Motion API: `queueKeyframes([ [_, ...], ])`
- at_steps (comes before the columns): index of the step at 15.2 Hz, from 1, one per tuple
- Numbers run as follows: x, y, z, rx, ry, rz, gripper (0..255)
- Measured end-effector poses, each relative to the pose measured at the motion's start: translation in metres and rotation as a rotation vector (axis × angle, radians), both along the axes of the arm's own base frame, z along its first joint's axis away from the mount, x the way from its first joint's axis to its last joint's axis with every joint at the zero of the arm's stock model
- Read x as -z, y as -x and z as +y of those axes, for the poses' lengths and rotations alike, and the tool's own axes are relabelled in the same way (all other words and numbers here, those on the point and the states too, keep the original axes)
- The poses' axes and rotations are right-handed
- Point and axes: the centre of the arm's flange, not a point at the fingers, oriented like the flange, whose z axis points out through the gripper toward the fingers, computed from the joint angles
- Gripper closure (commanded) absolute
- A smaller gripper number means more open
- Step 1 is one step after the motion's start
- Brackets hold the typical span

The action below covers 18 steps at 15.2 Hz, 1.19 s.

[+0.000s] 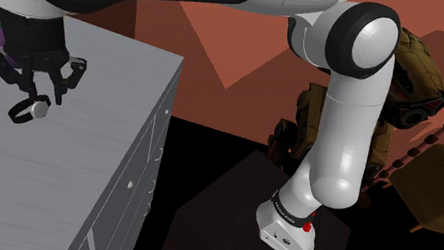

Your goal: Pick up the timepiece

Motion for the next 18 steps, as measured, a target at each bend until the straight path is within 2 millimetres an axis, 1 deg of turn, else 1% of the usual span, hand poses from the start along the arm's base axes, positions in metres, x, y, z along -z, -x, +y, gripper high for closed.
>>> queueKeyframes([
  [8,0.001,0.0,0.0,0.0,0.0,0.0,255],
  [11,-0.01,-0.001,-0.002,0.0,0.0,0.0,255],
  [18,-0.048,-0.001,-0.001,0.0,-0.001,-0.001,255],
])
